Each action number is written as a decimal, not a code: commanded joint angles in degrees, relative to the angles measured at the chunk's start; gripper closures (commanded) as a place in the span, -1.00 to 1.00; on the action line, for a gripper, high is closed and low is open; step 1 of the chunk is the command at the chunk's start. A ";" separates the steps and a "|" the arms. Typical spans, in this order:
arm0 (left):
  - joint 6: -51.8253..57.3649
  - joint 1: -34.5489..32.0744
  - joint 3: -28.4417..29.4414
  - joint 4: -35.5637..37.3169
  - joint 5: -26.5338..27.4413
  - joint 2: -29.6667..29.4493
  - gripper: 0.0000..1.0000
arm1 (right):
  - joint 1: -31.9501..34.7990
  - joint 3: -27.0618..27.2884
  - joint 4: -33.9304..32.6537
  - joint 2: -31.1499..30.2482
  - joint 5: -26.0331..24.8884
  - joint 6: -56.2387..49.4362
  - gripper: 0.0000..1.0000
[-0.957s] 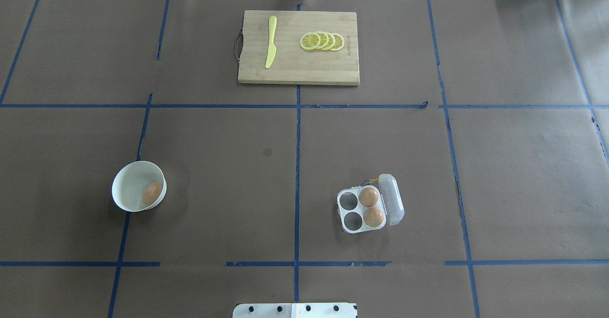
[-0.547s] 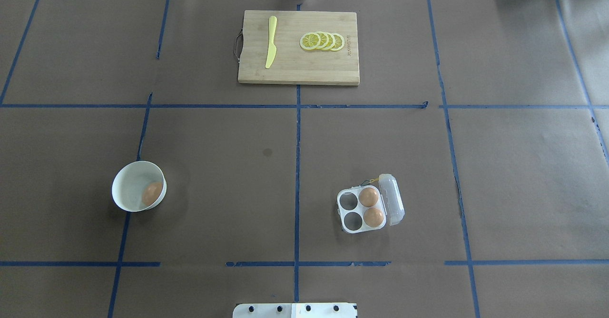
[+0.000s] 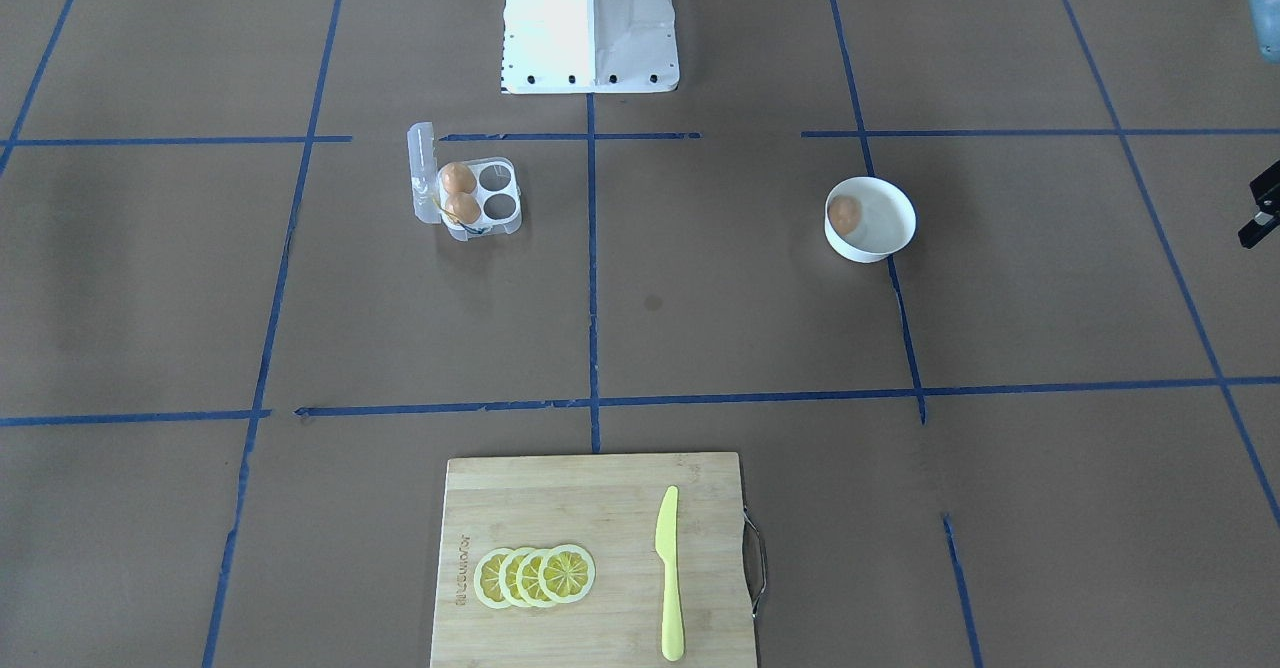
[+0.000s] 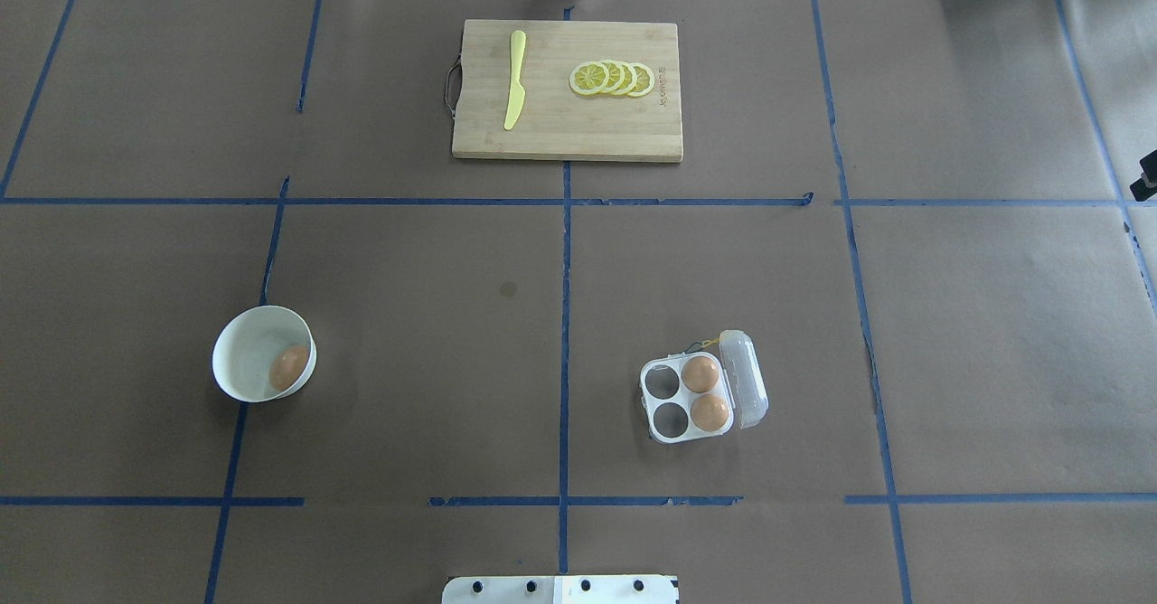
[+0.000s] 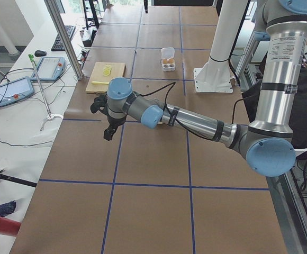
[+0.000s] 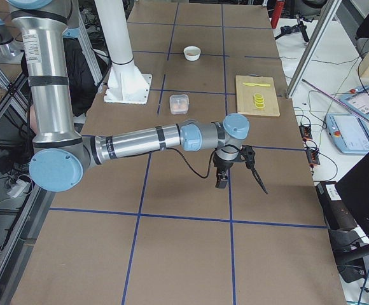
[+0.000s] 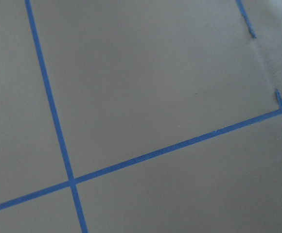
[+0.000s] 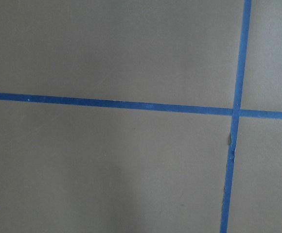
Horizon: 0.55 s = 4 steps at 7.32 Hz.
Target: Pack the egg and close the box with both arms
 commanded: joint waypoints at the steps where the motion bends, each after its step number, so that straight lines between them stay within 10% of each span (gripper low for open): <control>1: -0.15 0.61 2.62 -8.69 -0.13 -1.18 -1.00 | -0.04 0.26 0.00 -0.08 0.09 0.06 -1.00; 4: -17.69 4.97 2.64 -31.77 -6.96 3.73 -1.00 | -0.04 0.79 -0.09 -0.08 0.09 0.15 -1.00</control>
